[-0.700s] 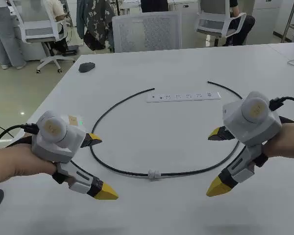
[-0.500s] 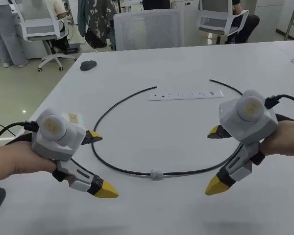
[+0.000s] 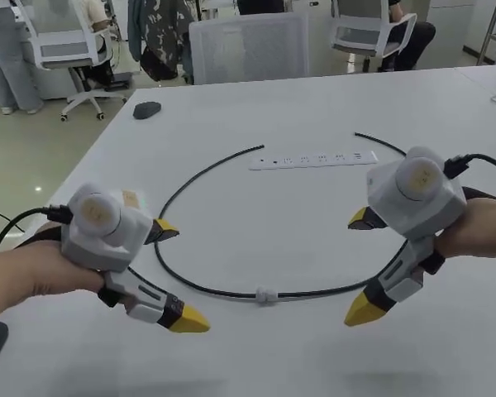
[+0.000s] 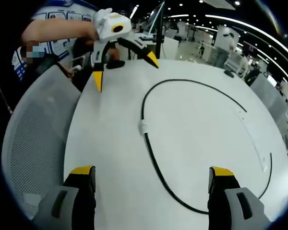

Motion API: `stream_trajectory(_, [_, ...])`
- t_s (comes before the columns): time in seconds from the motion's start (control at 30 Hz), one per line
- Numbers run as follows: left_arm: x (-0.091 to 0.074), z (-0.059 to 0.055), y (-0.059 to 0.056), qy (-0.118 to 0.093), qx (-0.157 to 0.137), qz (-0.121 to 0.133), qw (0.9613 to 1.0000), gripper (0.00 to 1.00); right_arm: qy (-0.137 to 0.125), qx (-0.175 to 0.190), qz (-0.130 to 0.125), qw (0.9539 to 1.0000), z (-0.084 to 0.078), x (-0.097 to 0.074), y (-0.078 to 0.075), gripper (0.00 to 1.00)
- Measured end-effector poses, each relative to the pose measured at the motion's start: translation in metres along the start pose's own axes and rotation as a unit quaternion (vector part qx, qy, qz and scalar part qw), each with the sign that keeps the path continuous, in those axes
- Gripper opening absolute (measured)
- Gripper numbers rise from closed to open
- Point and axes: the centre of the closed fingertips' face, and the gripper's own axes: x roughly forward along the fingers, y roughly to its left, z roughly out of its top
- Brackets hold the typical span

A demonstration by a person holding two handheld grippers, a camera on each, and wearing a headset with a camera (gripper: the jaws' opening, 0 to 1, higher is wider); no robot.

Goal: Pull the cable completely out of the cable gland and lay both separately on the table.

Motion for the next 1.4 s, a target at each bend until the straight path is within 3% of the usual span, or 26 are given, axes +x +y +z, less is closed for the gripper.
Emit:
stream_trajectory(0.3, [0.004,0.000,0.002,-0.002,-0.003,-0.001,1.0000,1.00,-0.001,0.000,0.006,1.0000,0.005,0.004,0.002,0.98])
stream_trajectory(0.43, [0.006,0.003,-0.002,-0.008,-0.008,-0.010,0.9999,1.00,-0.009,-0.007,0.008,0.9999,0.012,0.006,0.002,0.84])
stream_trajectory(0.53, [0.007,0.005,-0.006,-0.011,0.000,-0.016,0.9998,1.00,-0.017,0.001,0.009,0.9998,0.019,0.010,0.001,0.84])
stream_trajectory(0.57, [0.007,0.008,-0.007,-0.018,0.009,-0.015,0.9997,1.00,-0.020,0.002,0.009,0.9998,0.021,0.010,0.001,0.82])
stream_trajectory(0.6, [0.007,0.011,-0.008,-0.024,0.036,-0.011,0.9990,0.99,-0.031,-0.003,0.006,0.9995,0.028,0.011,0.000,0.79])
stream_trajectory(0.63, [0.007,0.010,-0.011,-0.019,0.032,-0.012,0.9993,0.98,-0.037,-0.006,0.005,0.9993,0.031,0.012,0.000,0.75])
stream_trajectory(0.73, [0.008,0.014,-0.019,-0.033,0.030,-0.021,0.9988,0.96,-0.062,0.004,0.012,0.9980,0.045,0.018,0.002,0.70])
stream_trajectory(0.83, [0.010,0.013,-0.019,-0.032,0.032,-0.020,0.9988,0.95,-0.067,0.002,0.019,0.9976,0.049,0.025,0.005,0.63])
stream_trajectory(1.07, [0.013,0.007,-0.021,-0.042,0.027,-0.029,0.9983,0.94,-0.059,0.008,0.025,0.9979,0.044,0.051,0.001,0.55])
stream_trajectory(1.2, [0.017,-0.002,-0.024,-0.034,0.019,-0.040,0.9985,0.94,-0.067,0.020,0.026,0.9972,0.043,0.062,-0.001,0.50])
stream_trajectory(1.27, [0.018,-0.002,-0.022,-0.032,0.019,-0.032,0.9988,0.94,-0.063,0.015,0.028,0.9975,0.040,0.070,0.001,0.44])
stream_trajectory(1.4, [0.021,0.006,-0.025,-0.048,0.016,-0.033,0.9982,0.90,-0.060,0.014,0.034,0.9975,0.037,0.082,0.003,0.39])
